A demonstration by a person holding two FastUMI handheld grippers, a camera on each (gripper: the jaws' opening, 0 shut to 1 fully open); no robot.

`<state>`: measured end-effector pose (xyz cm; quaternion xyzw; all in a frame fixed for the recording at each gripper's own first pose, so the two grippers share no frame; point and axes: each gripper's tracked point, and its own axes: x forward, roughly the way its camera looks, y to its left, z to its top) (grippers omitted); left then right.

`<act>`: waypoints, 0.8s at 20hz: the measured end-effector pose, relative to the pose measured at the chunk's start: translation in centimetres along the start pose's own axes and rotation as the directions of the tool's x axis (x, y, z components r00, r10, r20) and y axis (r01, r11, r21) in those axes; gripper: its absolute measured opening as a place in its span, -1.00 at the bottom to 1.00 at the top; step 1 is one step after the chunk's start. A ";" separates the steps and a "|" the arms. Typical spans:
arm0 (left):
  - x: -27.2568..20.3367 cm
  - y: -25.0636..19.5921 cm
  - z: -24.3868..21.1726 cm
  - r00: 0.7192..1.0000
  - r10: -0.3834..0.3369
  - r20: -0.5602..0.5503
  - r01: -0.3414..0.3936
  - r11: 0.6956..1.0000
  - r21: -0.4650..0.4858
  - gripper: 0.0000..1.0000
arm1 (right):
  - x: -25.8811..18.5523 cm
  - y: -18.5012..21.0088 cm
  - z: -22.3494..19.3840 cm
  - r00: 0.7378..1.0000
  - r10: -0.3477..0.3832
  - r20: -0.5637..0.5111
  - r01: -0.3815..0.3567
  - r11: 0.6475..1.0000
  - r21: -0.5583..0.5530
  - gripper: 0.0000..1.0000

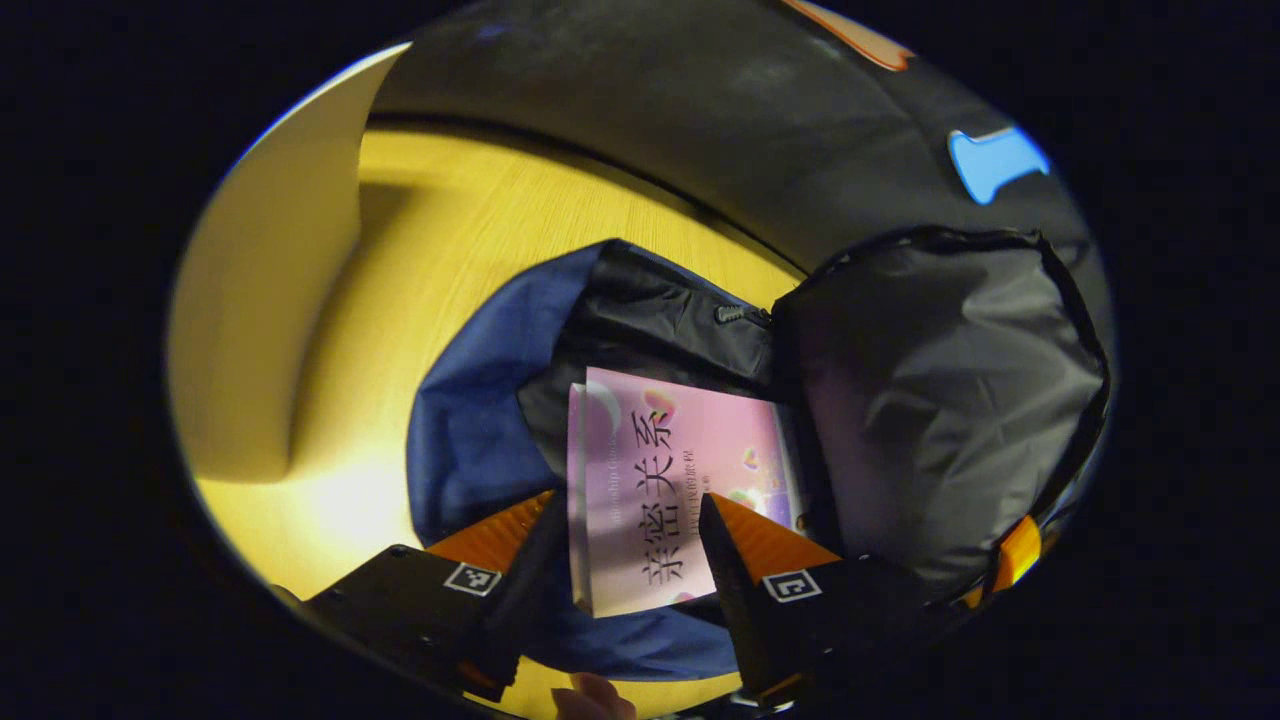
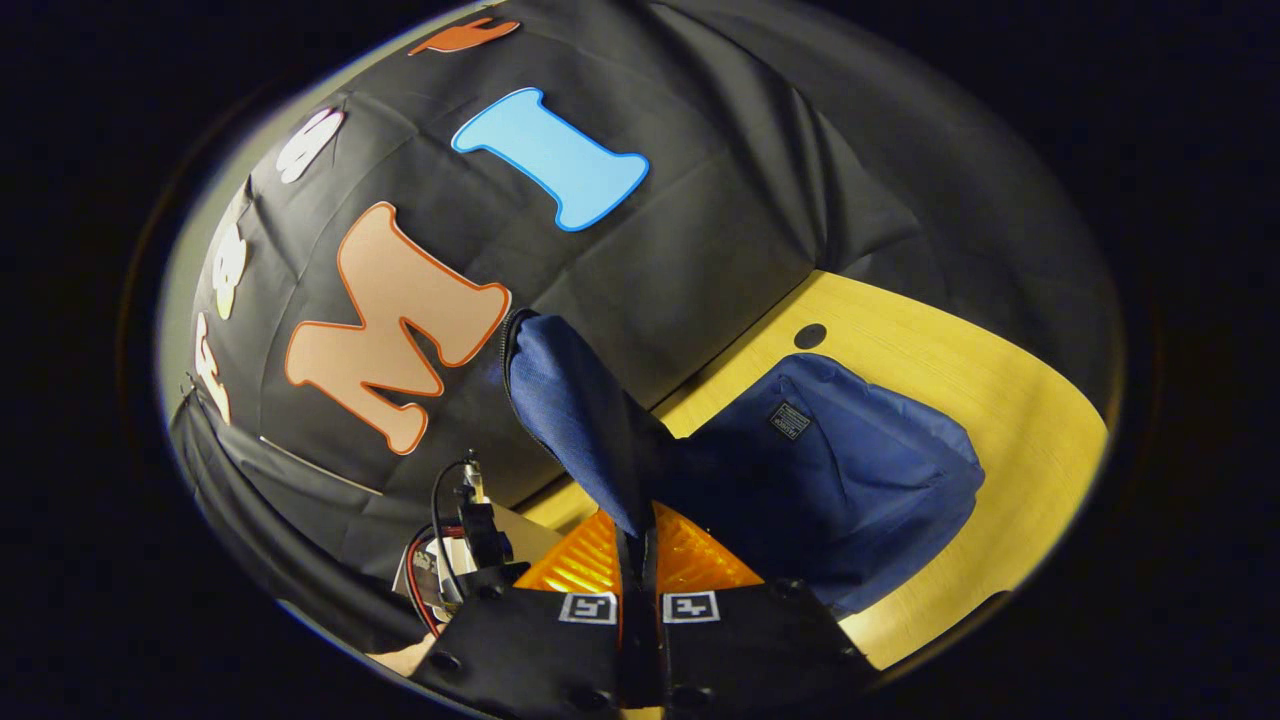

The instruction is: Open the schoolbag, grab two books from the bookshelf and put them into the schoolbag.

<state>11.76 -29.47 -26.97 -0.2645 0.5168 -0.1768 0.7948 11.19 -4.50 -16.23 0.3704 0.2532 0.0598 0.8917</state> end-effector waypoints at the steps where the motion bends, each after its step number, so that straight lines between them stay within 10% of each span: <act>1: -0.3 0.1 0.3 1.000 0.006 0.016 -0.007 0.999 0.048 0.59 | 0.0 -0.1 0.0 1.000 -0.001 0.001 0.001 1.000 0.000 -0.94; 9: -9.6 2.7 7.0 0.949 0.053 0.311 -0.189 0.886 0.423 0.79 | 0.1 -0.1 -0.1 1.000 -0.001 -0.002 0.001 1.000 -0.006 -0.94; 16: -19.9 8.1 11.0 0.864 0.116 0.491 -0.358 0.826 0.436 0.86 | 0.1 -0.1 -0.1 1.000 0.002 -0.003 -0.002 1.000 0.004 -0.95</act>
